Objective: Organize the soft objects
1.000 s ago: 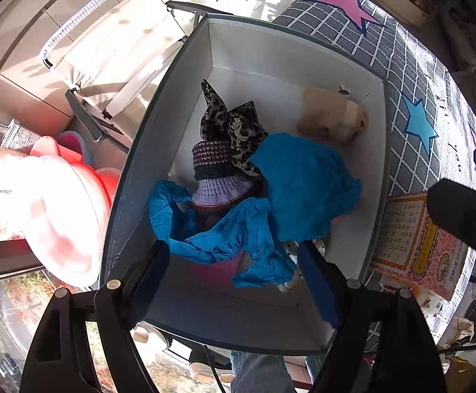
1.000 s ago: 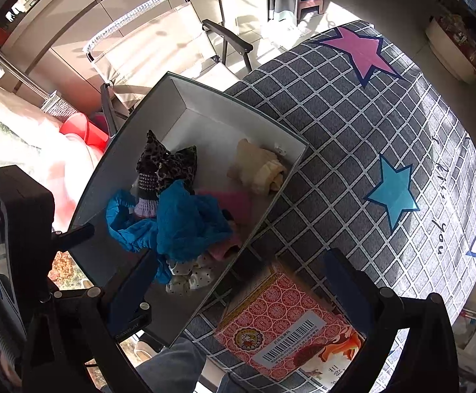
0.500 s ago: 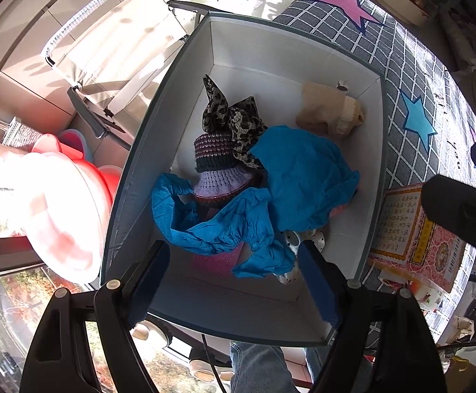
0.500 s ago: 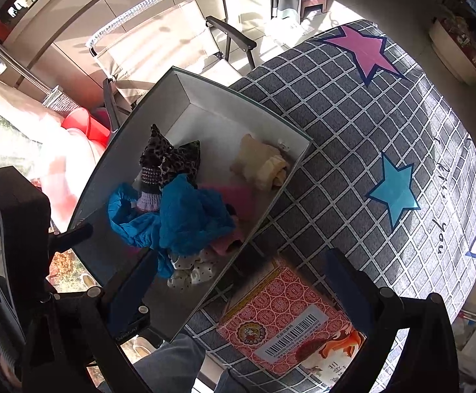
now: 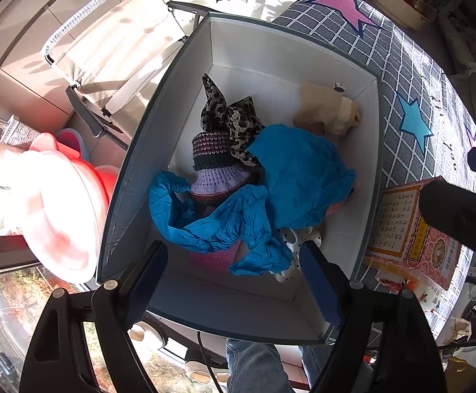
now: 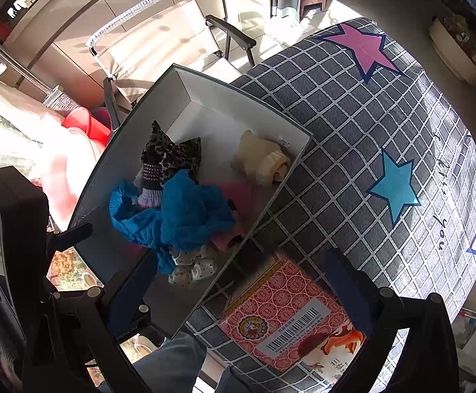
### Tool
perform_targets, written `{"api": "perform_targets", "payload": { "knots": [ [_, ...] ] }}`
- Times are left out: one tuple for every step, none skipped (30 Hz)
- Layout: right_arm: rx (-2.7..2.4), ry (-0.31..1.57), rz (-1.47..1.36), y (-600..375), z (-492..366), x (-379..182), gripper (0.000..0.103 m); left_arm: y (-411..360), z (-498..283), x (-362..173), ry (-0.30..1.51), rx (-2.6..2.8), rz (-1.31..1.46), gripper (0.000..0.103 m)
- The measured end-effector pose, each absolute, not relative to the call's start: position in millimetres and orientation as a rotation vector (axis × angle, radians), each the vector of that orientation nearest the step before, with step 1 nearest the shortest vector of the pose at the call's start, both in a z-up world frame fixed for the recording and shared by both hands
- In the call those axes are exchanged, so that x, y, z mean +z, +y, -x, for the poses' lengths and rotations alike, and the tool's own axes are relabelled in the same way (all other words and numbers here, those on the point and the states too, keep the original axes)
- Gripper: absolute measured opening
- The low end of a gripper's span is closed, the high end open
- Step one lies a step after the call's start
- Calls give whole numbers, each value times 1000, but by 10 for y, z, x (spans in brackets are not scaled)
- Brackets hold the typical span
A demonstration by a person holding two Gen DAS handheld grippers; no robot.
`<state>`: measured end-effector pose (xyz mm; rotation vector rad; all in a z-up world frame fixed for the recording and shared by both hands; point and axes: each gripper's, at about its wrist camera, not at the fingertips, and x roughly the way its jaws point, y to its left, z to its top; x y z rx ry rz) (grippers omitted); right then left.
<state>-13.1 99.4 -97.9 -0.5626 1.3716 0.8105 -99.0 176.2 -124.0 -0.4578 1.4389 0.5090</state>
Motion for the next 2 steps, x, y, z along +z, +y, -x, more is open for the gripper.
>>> {"api": "perform_targets", "payload": {
  "knots": [
    [809,1375,559,982,133,-983,102,1757,995,-1221,1429,502,458,85],
    [808,1376,557,976,138,-985,102,1753,994,-1205,1425,506,451,85]
  ]
}}
